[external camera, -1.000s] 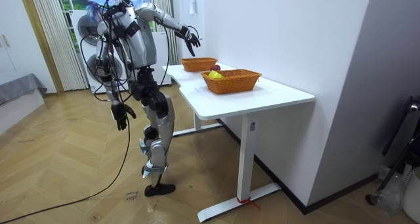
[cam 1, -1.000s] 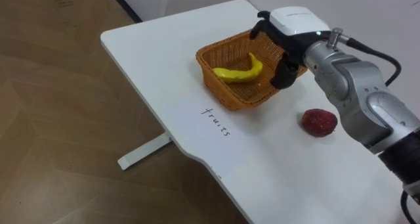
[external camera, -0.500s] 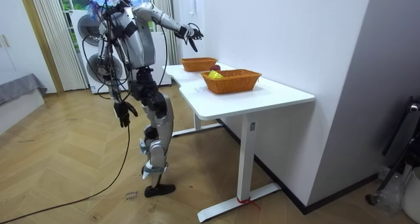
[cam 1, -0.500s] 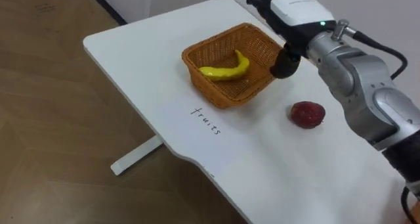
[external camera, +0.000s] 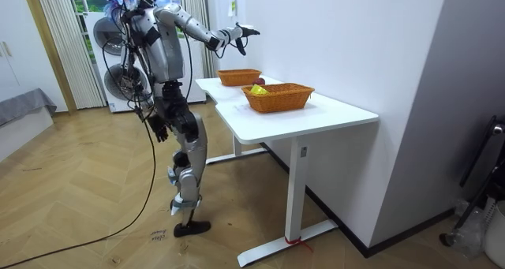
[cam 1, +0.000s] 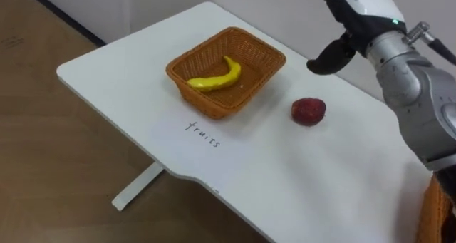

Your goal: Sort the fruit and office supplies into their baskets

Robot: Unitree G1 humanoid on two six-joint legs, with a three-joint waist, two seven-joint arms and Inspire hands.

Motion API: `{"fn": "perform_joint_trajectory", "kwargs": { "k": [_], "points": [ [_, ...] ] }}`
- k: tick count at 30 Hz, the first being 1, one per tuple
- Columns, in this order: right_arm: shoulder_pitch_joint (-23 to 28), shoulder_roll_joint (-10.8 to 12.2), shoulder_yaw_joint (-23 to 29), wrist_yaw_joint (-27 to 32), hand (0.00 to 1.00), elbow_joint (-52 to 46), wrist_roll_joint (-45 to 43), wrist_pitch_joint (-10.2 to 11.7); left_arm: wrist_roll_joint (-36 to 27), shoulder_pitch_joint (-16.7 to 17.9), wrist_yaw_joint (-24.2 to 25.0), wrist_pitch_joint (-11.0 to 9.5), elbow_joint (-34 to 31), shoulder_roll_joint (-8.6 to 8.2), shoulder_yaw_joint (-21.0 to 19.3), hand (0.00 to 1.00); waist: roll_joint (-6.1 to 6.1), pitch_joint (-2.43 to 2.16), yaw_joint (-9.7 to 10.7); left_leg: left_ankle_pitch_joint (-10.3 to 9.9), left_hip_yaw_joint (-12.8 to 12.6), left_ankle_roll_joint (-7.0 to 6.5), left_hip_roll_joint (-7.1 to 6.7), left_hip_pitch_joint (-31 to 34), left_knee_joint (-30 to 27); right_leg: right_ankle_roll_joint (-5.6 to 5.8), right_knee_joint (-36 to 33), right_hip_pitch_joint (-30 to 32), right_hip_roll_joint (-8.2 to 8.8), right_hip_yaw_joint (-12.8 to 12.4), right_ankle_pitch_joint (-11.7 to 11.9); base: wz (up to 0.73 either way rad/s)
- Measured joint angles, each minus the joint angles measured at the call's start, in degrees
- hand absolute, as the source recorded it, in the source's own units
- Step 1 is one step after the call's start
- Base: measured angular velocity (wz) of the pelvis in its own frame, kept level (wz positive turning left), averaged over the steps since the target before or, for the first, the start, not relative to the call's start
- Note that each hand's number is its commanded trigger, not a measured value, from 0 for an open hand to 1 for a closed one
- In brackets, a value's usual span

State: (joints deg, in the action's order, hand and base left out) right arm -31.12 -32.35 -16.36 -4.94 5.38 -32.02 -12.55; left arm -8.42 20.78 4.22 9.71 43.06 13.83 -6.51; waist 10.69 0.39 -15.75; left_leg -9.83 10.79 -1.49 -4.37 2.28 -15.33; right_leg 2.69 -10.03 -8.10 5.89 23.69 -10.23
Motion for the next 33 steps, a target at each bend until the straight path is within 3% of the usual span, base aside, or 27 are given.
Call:
{"fn": "perform_joint_trajectory", "kwargs": {
  "k": [4, 9, 12, 16, 23, 27, 33],
  "points": [
    [0.0, 0.0, 1.6, 0.0, 0.00, 0.0, 0.2, 0.0, -2.9, -1.8, -0.1, -0.1, -0.2, -1.05, 0.0, 0.00, -0.81, 0.06, 2.8, 0.0, -0.1, -0.07, -0.04, 0.0, 0.0, 0.00, 0.0, 0.0, 0.05, 0.2, 0.0, -0.02],
    [0.0, 0.0, 4.7, 0.2, 0.00, 0.1, 1.3, -0.3, -3.2, -4.0, -0.1, -0.1, -0.3, -1.74, 1.1, 0.00, -1.60, -0.04, 4.3, 0.1, -0.7, -0.23, 0.09, -0.9, 0.5, 0.01, 0.0, -0.2, 0.10, -0.2, 0.0, -0.06],
    [0.0, 0.1, 4.7, 0.5, 0.00, 1.1, 2.4, -0.2, -3.4, -4.8, -0.2, -0.1, -0.3, -1.98, 1.3, 0.00, -2.62, 0.28, 4.5, 0.1, -1.3, -0.26, 0.33, -2.1, 1.4, 0.01, 0.0, -0.9, 0.10, -0.3, 0.0, -0.09],
    [0.0, 0.2, 4.7, 0.4, 0.00, 1.4, 4.7, -0.9, -4.9, -5.7, -0.1, -0.1, -0.2, -2.32, 2.4, 0.00, -3.45, 0.22, 4.8, 0.1, -1.6, -0.24, 0.60, -2.7, 2.0, 0.02, 0.0, -1.0, 0.00, -0.6, 0.0, -0.06],
    [0.0, 0.2, 4.8, -1.9, 0.00, 1.4, 7.2, -1.3, -5.0, -5.6, -0.1, -0.1, -0.2, -2.63, 2.4, 0.00, -3.48, 0.16, 5.6, 0.2, -1.9, -0.21, 0.68, -3.0, 2.9, 0.07, 0.0, -1.0, 0.03, -0.7, 0.0, -0.03],
    [0.0, 0.2, 4.9, -3.7, 0.00, 1.6, 10.3, -1.4, -5.6, -5.3, 0.0, -0.1, -0.2, -2.58, 2.2, 0.00, -3.03, -0.14, 6.0, 0.2, -1.4, -0.22, 0.67, -3.0, 3.1, 0.07, 0.0, -1.0, 0.03, 0.1, 0.0, 0.06],
    [0.4, 0.2, 4.8, -5.2, 0.00, 5.3, 17.4, -1.3, -6.1, -4.9, 0.4, -0.6, 1.7, -1.92, 2.2, 0.00, -2.07, -0.14, 4.5, 0.2, -1.3, -0.23, 0.65, -3.5, 3.0, 0.09, 0.1, -1.4, 0.05, 0.6, -0.1, 0.02]
  ]
}}
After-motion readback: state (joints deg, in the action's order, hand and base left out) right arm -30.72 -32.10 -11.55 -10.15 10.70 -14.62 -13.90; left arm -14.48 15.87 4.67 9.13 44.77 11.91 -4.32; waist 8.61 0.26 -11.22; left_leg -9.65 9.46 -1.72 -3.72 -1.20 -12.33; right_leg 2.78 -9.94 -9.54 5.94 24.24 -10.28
